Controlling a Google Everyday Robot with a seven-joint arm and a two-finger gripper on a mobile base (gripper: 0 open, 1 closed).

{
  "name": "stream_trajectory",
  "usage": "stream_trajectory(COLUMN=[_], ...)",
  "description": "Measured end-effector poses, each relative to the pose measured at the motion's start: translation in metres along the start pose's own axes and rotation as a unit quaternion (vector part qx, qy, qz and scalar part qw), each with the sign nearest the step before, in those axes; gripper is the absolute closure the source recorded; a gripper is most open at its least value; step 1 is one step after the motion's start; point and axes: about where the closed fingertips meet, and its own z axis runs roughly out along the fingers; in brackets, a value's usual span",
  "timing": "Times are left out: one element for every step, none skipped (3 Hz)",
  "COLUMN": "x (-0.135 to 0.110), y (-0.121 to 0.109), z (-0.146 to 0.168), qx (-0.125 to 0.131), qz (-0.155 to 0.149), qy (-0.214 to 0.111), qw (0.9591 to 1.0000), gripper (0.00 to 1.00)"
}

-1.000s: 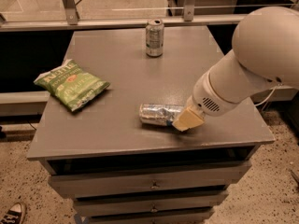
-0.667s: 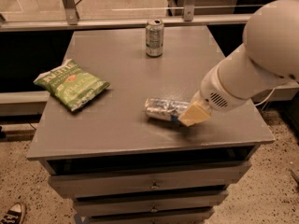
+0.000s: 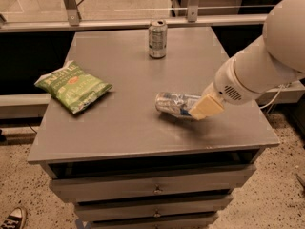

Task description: Move redbull can near 7up can

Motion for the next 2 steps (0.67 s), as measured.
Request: stream_trajectory(x=[-0.022, -0.056], y=[-0.019, -0.052], z=[0.017, 0.043], qx=[0.013, 0.025], qz=[-0.011, -0.043], qy=[-0.029, -0.055], qw=[0.9994, 0.9972], gripper=[1.00, 1.00])
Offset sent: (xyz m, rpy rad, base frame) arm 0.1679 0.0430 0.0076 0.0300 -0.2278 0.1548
